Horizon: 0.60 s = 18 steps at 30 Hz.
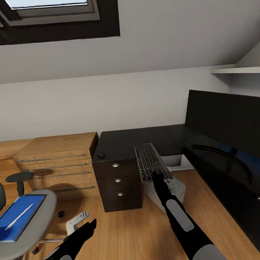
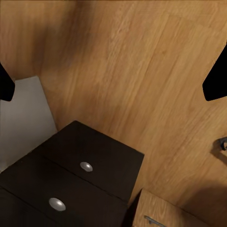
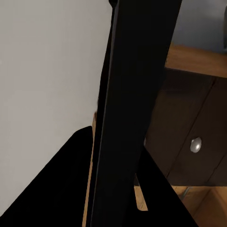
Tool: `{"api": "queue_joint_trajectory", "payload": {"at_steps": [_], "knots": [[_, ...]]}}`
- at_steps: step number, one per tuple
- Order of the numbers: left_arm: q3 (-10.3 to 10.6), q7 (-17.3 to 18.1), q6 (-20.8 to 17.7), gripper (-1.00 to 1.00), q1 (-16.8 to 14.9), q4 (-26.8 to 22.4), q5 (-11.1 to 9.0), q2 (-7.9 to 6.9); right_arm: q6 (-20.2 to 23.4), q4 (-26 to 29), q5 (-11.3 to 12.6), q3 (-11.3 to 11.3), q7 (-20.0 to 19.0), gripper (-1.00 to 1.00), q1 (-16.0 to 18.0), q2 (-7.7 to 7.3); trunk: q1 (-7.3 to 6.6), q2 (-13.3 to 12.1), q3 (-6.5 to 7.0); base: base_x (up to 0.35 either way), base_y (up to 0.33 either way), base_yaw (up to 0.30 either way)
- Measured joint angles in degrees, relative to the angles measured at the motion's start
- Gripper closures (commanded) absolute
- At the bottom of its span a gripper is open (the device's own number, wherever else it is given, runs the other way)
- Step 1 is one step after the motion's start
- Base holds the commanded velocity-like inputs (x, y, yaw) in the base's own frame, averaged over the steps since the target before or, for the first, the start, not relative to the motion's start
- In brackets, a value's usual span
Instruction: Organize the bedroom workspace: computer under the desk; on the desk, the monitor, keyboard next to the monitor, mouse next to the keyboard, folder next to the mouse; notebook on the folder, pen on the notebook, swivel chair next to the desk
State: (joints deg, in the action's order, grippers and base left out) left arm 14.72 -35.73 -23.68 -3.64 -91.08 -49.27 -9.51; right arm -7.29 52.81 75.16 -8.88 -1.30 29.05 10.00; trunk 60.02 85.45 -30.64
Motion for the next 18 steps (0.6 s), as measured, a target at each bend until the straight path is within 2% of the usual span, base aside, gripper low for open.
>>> {"api": "queue_joint_trajectory", "payload": {"at_steps": [8, 13, 18], "knots": [[0.4, 0.1, 0.1, -1.0, 0.0, 3.4, 0.1, 0.11, 0.0, -0.1, 0.0, 0.0, 0.1, 1.0, 0.0, 0.0, 0.0, 0.0, 0.0, 0.294, 0.153, 0.0], [0.6, 0.2, 0.1, -1.0, 0.0, 3.8, 0.1, 0.16, 0.0, -0.2, 0.0, 0.0, 0.1, 1.0, 0.0, 0.0, 0.0, 0.0, 0.0, 0.297, 0.121, 0.0], [0.6, 0.2, 0.1, -1.0, 0.0, 3.9, 0.1, 0.22, 0.0, -0.1, -0.1, 0.0, 0.1, 1.0, 0.0, 0.0, 0.02, 0.0, 0.0, 0.099, 0.035, 0.0]]}}
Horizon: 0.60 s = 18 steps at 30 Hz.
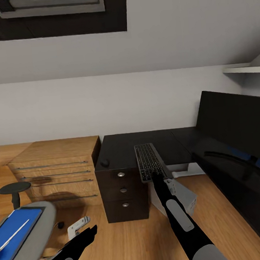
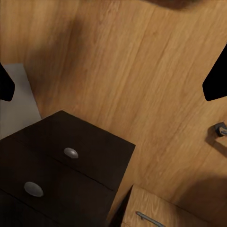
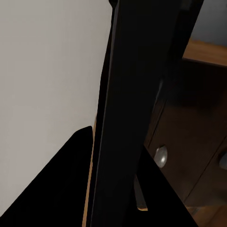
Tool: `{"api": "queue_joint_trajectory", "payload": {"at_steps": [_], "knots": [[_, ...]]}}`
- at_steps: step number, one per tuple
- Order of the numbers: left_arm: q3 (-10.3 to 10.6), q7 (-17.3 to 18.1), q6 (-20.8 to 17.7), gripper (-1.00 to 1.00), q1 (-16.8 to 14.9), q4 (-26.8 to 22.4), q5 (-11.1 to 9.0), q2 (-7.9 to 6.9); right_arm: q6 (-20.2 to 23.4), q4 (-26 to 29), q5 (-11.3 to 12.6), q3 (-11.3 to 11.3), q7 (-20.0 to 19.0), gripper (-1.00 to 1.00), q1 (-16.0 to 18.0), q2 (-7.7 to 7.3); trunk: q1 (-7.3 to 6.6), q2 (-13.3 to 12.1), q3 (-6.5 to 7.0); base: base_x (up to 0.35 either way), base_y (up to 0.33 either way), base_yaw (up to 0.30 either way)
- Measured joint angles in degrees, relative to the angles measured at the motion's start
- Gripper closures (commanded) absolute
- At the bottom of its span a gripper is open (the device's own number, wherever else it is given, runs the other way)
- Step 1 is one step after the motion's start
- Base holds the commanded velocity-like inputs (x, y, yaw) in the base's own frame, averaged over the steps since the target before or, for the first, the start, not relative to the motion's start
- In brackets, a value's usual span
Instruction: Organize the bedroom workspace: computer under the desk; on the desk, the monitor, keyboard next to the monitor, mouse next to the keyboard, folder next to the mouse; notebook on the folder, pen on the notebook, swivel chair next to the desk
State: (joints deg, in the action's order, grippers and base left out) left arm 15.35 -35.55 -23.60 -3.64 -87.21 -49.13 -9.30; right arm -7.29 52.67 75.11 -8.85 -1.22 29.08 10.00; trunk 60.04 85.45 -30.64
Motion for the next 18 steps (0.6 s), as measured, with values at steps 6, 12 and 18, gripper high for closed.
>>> {"api": "queue_joint_trajectory", "payload": {"at_steps": [6, 12, 18], "knots": [[0.1, 0.0, 0.0, -1.0, 0.0, 0.1, 0.0, 0.29, 0.0, 0.0, 0.0, 0.0, 0.0, 1.0, 0.0, 0.0, -0.01, 0.0, 0.0, 0.106, 0.039, 0.0], [1.2, 0.0, 0.0, -1.0, 0.0, 0.1, 0.1, 0.31, 0.0, -0.1, 0.0, 0.1, 0.0, 1.0, 0.0, 0.0, 0.0, 0.0, 0.0, 0.097, 0.044, 0.0], [2.4, -0.1, 0.0, -1.0, 0.0, 0.1, 0.1, 0.31, 0.1, -0.8, 0.1, 0.0, 0.0, 1.0, 0.0, 0.0, -0.01, 0.0, 0.0, 0.098, 0.05, 0.0]]}}
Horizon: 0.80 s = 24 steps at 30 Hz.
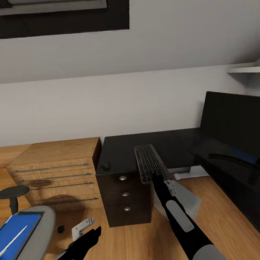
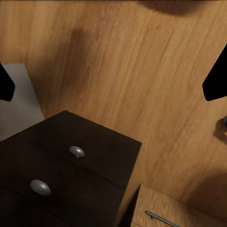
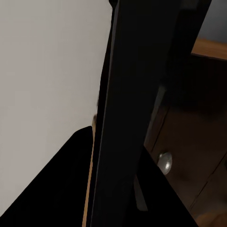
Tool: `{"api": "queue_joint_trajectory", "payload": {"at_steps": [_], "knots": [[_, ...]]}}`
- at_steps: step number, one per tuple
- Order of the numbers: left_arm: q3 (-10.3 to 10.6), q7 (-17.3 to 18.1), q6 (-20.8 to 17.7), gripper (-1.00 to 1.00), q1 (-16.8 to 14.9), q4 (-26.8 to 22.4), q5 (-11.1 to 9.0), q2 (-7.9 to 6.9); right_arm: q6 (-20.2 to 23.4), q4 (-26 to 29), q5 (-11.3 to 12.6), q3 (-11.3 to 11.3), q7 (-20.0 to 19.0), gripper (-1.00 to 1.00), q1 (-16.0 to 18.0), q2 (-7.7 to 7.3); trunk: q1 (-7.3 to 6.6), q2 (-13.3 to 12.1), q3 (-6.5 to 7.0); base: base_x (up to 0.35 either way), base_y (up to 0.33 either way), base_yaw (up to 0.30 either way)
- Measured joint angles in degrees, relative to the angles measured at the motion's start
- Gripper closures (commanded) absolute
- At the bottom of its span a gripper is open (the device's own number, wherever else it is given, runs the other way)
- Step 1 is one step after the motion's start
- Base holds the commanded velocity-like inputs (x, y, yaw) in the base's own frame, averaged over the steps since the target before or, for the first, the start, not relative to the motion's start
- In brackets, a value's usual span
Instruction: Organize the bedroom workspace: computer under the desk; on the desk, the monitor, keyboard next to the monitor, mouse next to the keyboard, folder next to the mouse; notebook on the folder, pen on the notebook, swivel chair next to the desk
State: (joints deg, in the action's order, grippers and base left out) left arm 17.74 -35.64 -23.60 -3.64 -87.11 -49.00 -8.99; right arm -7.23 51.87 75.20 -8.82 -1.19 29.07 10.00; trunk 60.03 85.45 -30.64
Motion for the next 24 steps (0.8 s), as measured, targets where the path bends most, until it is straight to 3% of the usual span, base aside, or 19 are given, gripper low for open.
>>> {"api": "queue_joint_trajectory", "payload": {"at_steps": [6, 8, 9, 15, 19, 24], "knots": [[0.1, 0.0, 0.0, -1.0, 0.0, 0.0, 0.0, 0.0, 0.1, -1.4, 1.8, -0.2, 0.0, 1.0, 0.0, 0.0, 0.01, 0.0, 0.0, 0.097, 0.044, 0.0], [0.1, 0.0, 0.0, -1.0, 0.0, 0.0, 0.0, 0.0, 0.1, -1.7, 3.7, -0.4, 0.0, 1.0, 0.0, 0.0, 0.02, 0.0, 0.0, 0.015, 0.006, 0.0], [0.1, 0.0, 0.0, -1.0, 0.0, 0.0, 0.0, 0.0, 0.1, -1.8, 7.0, -1.2, -0.1, 1.0, 0.0, 0.0, 0.02, 0.0, 0.01, 0.003, 0.001, 0.0], [0.1, 0.0, 0.0, -1.0, 0.0, 0.0, 0.0, 0.0, 0.2, -1.3, 9.8, -1.6, -0.1, 1.0, 0.0, 0.0, 0.02, 0.0, 0.01, 0.001, 0.0, 0.0], [0.1, 0.0, 0.0, -1.0, 0.0, 0.0, 0.0, 0.0, 0.2, -0.6, 13.1, -1.7, -0.2, 1.0, 0.0, 0.0, 0.02, 0.0, 0.01, 0.0, 0.0, 0.0], [0.2, 0.0, 0.0, -1.0, 0.0, 0.0, 0.0, 0.0, 0.2, -1.8, 14.2, -1.7, -2.1, 1.0, 0.0, 0.0, 0.02, 0.0, 0.01, 0.0, 0.0, 0.0]]}}
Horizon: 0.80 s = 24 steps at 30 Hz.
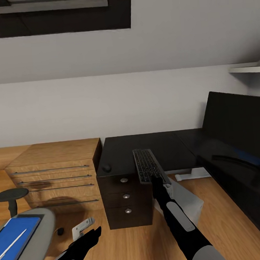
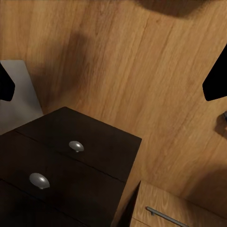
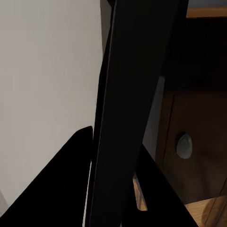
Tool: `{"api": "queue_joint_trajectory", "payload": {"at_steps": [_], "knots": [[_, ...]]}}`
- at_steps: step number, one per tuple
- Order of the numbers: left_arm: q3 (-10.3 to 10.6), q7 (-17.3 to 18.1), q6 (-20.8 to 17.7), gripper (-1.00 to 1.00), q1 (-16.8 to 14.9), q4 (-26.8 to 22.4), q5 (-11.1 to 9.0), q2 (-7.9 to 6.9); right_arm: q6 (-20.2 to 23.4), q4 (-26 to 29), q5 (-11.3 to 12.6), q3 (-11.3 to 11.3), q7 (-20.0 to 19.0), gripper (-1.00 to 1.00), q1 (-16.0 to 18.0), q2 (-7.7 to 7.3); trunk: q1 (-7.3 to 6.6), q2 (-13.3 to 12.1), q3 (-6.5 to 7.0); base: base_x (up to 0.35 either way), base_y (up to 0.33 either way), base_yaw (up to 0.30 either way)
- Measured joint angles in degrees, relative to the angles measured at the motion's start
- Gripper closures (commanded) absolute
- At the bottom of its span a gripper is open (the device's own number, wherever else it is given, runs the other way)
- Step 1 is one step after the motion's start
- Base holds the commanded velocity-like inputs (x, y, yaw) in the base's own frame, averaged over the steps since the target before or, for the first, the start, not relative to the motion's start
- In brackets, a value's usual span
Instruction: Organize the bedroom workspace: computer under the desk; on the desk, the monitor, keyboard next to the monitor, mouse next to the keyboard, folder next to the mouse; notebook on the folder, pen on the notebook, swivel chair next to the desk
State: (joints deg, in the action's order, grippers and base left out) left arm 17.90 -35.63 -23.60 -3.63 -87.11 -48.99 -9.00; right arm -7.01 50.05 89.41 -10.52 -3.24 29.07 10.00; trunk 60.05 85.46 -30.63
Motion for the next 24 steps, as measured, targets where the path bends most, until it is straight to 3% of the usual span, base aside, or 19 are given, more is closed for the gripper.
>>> {"api": "queue_joint_trajectory", "payload": {"at_steps": [24], "knots": [[-0.1, 0.0, 0.0, -1.0, 0.0, 0.0, 0.0, 0.0, -0.1, -0.1, 0.0, -0.1, -0.1, 1.0, 0.0, 0.0, 0.0, 0.0, 0.0, 0.0, 0.0, 0.0]]}}
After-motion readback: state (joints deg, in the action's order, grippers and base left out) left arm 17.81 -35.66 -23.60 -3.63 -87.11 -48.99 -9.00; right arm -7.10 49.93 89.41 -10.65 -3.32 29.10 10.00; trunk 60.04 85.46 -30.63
